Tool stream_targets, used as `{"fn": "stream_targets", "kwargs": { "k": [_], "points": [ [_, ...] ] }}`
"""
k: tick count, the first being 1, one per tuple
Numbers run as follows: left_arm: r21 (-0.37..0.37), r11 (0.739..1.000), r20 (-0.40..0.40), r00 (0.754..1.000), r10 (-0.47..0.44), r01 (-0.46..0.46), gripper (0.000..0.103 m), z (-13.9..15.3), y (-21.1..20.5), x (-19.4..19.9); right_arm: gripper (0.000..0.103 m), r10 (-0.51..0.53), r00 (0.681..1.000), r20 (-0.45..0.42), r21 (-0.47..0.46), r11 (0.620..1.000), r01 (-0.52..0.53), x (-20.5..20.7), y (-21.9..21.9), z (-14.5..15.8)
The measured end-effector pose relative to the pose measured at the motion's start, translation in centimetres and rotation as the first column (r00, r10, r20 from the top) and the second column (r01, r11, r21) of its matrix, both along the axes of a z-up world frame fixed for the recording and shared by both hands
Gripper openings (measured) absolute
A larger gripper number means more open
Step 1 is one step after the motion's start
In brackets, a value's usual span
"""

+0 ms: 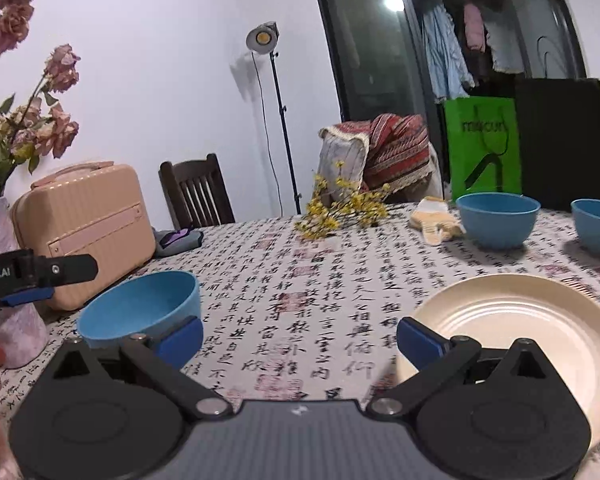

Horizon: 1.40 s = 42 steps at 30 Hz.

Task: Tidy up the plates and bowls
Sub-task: 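Pull both open grippers back and away from the placed blue bowl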

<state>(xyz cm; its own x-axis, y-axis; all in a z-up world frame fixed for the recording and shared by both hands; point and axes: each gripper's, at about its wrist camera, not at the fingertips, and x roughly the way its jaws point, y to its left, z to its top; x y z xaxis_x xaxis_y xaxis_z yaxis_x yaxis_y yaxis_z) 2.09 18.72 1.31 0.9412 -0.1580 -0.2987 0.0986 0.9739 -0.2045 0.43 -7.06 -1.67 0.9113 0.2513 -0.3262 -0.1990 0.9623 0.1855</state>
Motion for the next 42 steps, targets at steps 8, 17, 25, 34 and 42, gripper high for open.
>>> {"fn": "stream_targets", "kwargs": {
  "k": [8, 17, 25, 34, 42],
  "points": [
    [0.042, 0.999, 0.099, 0.995, -0.03, 0.026, 0.103, -1.5, -2.1, -2.8, 0.103, -0.014, 0.999, 0.033, 0.018, 1.0, 0.013, -3.4, -3.2, -0.9],
    [0.046, 0.998, 0.114, 0.992, -0.049, 0.044, 0.103, -3.1, -3.5, -4.9, 0.103, -0.022, 0.999, 0.023, -0.016, 1.0, 0.022, -5.8, -5.2, -2.6],
    [0.062, 0.996, 0.09, 0.993, -0.076, 0.071, 0.103, -3.7, -5.0, -5.1, 0.103, -0.081, 0.995, 0.05, -0.064, 0.994, 0.084, -7.6, -6.4, -3.4],
    [0.069, 0.993, 0.103, 0.99, -0.101, 0.094, 0.103, -3.6, -6.7, -5.2, 0.103, -0.124, 0.989, 0.074, -0.031, 0.991, 0.127, -8.8, -8.2, -3.7],
    [0.074, 0.992, 0.125, 0.986, -0.11, 0.101, 0.103, -3.3, -7.1, -5.5, 0.103, -0.189, 0.976, 0.107, -0.011, 0.981, 0.192, -9.2, -9.2, -3.7]
  ]
}}
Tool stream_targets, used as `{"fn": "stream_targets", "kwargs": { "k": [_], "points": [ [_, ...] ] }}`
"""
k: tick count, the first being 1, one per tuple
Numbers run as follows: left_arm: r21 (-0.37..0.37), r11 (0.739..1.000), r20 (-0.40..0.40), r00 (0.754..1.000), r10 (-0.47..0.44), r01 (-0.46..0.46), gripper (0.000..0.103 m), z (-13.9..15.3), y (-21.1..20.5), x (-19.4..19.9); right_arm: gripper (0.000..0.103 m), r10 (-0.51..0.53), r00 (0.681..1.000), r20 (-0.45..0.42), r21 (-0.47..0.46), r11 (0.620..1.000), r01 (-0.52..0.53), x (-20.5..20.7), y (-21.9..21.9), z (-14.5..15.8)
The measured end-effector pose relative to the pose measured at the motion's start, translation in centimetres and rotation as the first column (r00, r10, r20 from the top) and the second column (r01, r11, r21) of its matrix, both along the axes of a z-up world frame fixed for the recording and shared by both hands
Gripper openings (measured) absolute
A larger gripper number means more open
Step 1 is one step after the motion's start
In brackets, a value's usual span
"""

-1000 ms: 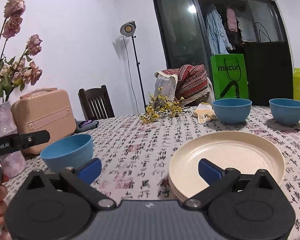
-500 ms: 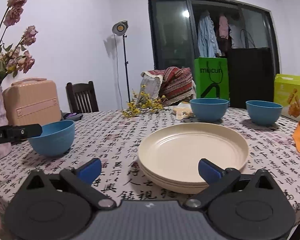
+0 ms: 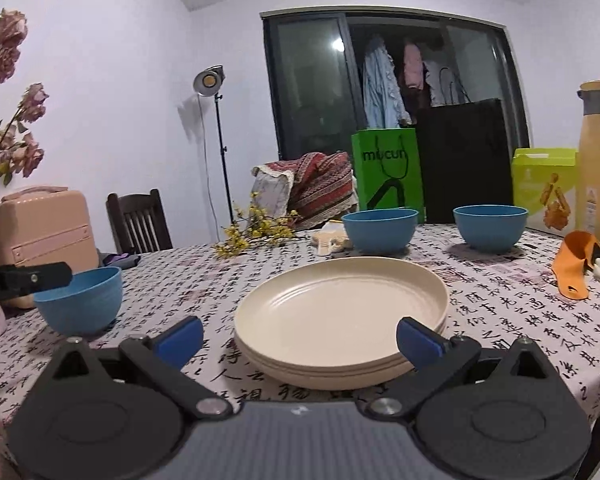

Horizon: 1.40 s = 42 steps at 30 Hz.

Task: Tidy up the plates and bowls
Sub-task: 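Pull both open grippers back and away from the placed blue bowl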

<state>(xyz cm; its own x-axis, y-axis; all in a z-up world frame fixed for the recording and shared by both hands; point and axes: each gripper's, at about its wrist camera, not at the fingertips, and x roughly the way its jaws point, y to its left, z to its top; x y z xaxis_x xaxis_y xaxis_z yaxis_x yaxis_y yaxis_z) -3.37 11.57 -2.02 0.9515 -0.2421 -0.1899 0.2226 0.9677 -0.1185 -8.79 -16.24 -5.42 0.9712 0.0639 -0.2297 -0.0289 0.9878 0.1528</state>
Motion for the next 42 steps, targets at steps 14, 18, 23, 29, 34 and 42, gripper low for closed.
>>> {"fn": "stream_targets", "kwargs": {
  "k": [14, 18, 23, 29, 34, 42],
  "points": [
    [0.02, 0.998, -0.027, 0.998, -0.064, 0.065, 0.103, -0.1, -1.6, 0.4, 0.103, -0.04, 0.999, 0.003, -0.038, 0.998, 0.04, -0.1, -0.6, -0.1],
    [0.029, 0.997, -0.04, 0.997, -0.073, 0.074, 0.103, -0.1, -2.1, 0.7, 0.103, -0.04, 0.999, 0.001, -0.033, 0.999, 0.04, -0.3, -0.9, -0.2],
    [0.037, 0.996, -0.04, 0.996, -0.08, 0.081, 0.103, 0.0, -2.5, 1.0, 0.103, -0.046, 0.999, -0.002, -0.021, 0.999, 0.046, -0.3, -1.4, -0.2],
    [0.041, 0.994, -0.045, 0.994, -0.103, 0.105, 0.103, 0.3, -3.4, 1.5, 0.103, -0.05, 0.999, -0.011, -0.006, 0.999, 0.05, 0.0, -2.0, 0.0],
    [0.048, 0.992, -0.026, 0.993, -0.117, 0.118, 0.103, 0.9, -4.6, 1.7, 0.103, -0.065, 0.998, -0.013, -0.002, 0.998, 0.065, 0.2, -2.6, 0.2],
    [0.069, 0.989, 0.013, 0.992, -0.129, 0.127, 0.103, 1.3, -6.2, 1.9, 0.103, -0.086, 0.996, -0.006, 0.012, 0.996, 0.086, 0.4, -3.8, 0.4]
  ]
}}
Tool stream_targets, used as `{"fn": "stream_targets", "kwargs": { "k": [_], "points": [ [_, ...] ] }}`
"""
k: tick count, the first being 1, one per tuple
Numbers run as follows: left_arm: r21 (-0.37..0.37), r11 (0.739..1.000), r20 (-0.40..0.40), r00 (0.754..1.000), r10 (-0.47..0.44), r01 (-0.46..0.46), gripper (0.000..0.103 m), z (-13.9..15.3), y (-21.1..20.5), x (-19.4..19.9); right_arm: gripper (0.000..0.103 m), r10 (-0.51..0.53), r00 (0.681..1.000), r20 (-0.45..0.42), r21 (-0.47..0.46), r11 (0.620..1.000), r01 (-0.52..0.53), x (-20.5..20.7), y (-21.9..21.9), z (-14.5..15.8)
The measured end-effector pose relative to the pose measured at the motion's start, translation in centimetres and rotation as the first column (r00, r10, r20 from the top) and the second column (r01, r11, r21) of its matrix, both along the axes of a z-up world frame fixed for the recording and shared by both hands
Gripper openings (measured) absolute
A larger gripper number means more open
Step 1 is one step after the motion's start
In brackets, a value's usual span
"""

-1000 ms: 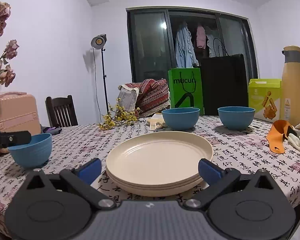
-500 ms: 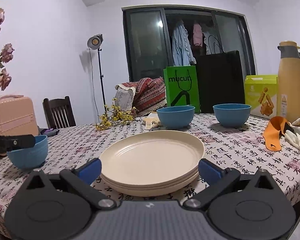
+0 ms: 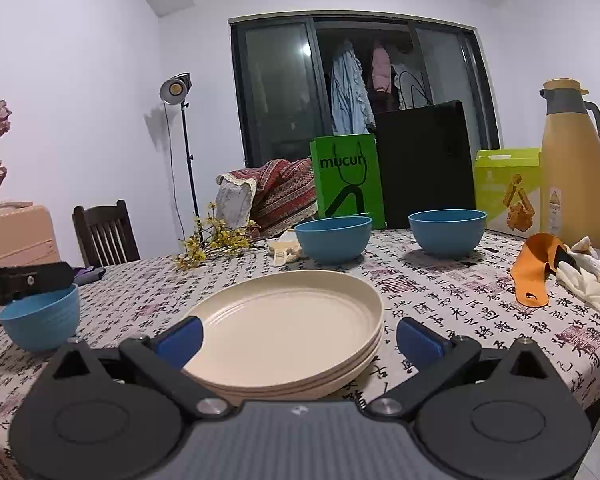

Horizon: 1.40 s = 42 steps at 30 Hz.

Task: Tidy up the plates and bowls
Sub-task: 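Pull both open grippers back and away from the placed blue bowl, then move both open grippers toward the blue bowl beside the white glove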

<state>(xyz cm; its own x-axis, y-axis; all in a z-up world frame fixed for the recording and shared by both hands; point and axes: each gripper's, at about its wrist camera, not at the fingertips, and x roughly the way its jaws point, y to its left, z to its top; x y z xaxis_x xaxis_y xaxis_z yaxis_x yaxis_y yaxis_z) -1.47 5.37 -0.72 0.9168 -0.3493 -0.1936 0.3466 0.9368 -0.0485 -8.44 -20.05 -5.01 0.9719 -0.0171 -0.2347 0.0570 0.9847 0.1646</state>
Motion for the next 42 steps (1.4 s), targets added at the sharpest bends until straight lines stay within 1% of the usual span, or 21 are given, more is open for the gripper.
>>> {"fn": "stream_targets", "kwargs": {
  "k": [7, 10, 15, 19, 24, 33, 42],
  "points": [
    [0.015, 1.0, 0.012, 1.0, 0.01, -0.01, 0.103, 0.4, -1.2, 0.5, 0.103, -0.006, 1.0, 0.008, 0.011, 1.0, 0.006, 0.5, -0.6, 0.3],
    [0.004, 1.0, 0.011, 1.0, -0.001, 0.001, 0.103, 0.7, -1.4, 0.6, 0.103, -0.007, 1.0, 0.011, 0.013, 1.0, 0.006, 0.6, -0.8, 0.4],
    [0.0, 1.0, 0.02, 1.0, 0.008, -0.008, 0.103, 1.2, -2.0, 0.9, 0.103, -0.003, 1.0, 0.012, 0.011, 1.0, 0.003, 1.1, -1.0, 0.8],
    [-0.022, 1.0, 0.004, 1.0, -0.003, 0.003, 0.103, 1.7, -2.2, 1.5, 0.103, -0.002, 1.0, 0.02, 0.018, 1.0, 0.002, 1.5, -1.3, 1.3],
    [-0.047, 0.999, -0.014, 1.0, 0.008, -0.009, 0.103, 2.5, -2.6, 2.4, 0.103, -0.006, 0.999, 0.032, 0.026, 1.0, 0.005, 2.0, -1.6, 2.0],
    [-0.035, 0.998, -0.027, 0.998, 0.049, -0.05, 0.103, 4.5, -3.8, 4.4, 0.103, -0.015, 0.999, 0.031, 0.038, 0.999, 0.014, 3.3, -2.2, 3.4],
    [-0.058, 0.998, -0.065, 0.997, 0.03, -0.034, 0.103, 7.0, -5.3, 6.6, 0.103, -0.031, 0.999, 0.041, 0.037, 0.999, 0.03, 4.7, -3.1, 5.1]
  ]
}}
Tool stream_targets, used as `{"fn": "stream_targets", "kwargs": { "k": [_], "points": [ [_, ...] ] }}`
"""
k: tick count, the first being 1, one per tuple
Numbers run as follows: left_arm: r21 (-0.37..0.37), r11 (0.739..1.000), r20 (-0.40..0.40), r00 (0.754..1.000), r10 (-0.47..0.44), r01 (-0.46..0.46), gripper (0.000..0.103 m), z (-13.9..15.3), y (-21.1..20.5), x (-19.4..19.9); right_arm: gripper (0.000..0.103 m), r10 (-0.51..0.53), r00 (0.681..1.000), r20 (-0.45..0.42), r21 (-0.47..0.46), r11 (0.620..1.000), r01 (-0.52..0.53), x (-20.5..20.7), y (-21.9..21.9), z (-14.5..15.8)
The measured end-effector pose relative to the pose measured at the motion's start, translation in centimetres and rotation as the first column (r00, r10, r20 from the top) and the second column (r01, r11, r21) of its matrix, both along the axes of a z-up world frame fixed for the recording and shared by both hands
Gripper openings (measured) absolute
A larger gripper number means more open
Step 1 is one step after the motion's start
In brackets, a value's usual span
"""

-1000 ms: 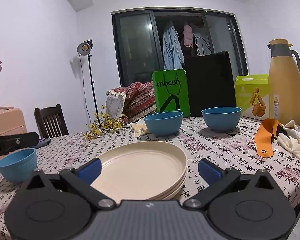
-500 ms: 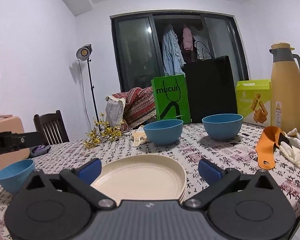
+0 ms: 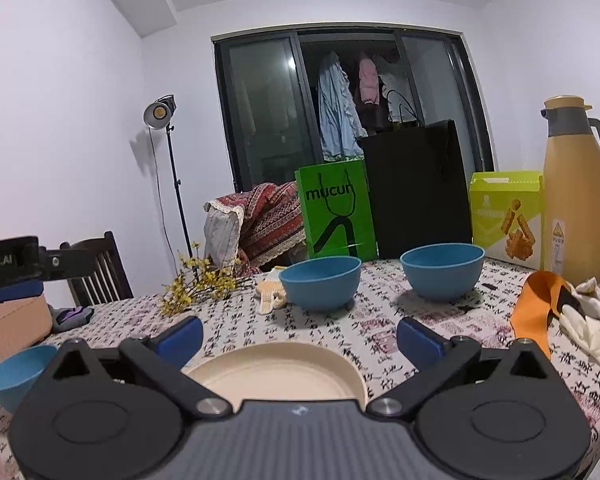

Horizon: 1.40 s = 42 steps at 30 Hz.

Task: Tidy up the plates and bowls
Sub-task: 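Move both open grippers toward the blue bowl beside the white glove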

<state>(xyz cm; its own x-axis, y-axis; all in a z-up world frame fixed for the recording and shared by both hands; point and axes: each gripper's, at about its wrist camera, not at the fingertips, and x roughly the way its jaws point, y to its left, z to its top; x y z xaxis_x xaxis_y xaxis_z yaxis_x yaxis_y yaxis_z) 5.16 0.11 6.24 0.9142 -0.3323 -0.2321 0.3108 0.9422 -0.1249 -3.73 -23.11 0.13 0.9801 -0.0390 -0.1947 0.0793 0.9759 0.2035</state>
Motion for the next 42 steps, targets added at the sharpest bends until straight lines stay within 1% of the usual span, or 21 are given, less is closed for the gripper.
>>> {"fn": "stream_targets", "kwargs": {
  "k": [6, 12, 16, 20, 26, 32, 35, 38, 42],
  "points": [
    [-0.031, 1.0, -0.03, 1.0, -0.004, 0.003, 0.103, 0.8, -0.8, 1.6, 0.103, -0.017, 1.0, -0.012, 0.005, 1.0, 0.017, 1.3, -1.0, 1.1],
    [-0.031, 1.0, -0.051, 0.999, 0.005, -0.006, 0.103, 1.6, -1.8, 3.1, 0.103, -0.025, 0.999, -0.023, 0.01, 1.0, 0.025, 2.5, -1.6, 1.9],
    [-0.007, 1.0, -0.078, 0.997, 0.029, -0.03, 0.103, 2.6, -2.7, 4.4, 0.103, -0.028, 0.999, -0.036, 0.027, 0.999, 0.029, 3.8, -2.1, 2.9],
    [-0.021, 0.999, -0.105, 0.994, 0.041, -0.043, 0.103, 3.6, -3.0, 5.8, 0.103, -0.035, 0.999, -0.037, 0.05, 0.998, 0.037, 4.9, -2.7, 4.1],
    [-0.035, 0.998, -0.139, 0.989, 0.052, -0.057, 0.103, 5.1, -3.9, 8.2, 0.103, -0.042, 0.998, -0.048, 0.068, 0.997, 0.046, 7.3, -3.5, 6.0],
    [-0.034, 0.997, -0.166, 0.984, 0.06, -0.067, 0.103, 5.8, -5.1, 10.6, 0.103, -0.047, 0.997, -0.06, 0.068, 0.996, 0.051, 9.9, -4.3, 7.6],
    [-0.038, 0.997, -0.172, 0.983, 0.058, -0.066, 0.103, 6.1, -5.7, 11.8, 0.103, -0.049, 0.996, -0.069, 0.07, 0.996, 0.054, 11.3, -4.7, 8.1],
    [-0.067, 0.996, -0.174, 0.984, 0.04, -0.052, 0.103, 6.4, -5.9, 13.1, 0.103, -0.06, 0.994, -0.086, 0.077, 0.995, 0.067, 12.8, -5.1, 8.5],
    [-0.076, 0.995, -0.182, 0.982, 0.051, -0.066, 0.103, 6.7, -6.4, 14.9, 0.103, -0.055, 0.993, -0.106, 0.095, 0.993, 0.065, 14.9, -5.8, 8.7]
  ]
}}
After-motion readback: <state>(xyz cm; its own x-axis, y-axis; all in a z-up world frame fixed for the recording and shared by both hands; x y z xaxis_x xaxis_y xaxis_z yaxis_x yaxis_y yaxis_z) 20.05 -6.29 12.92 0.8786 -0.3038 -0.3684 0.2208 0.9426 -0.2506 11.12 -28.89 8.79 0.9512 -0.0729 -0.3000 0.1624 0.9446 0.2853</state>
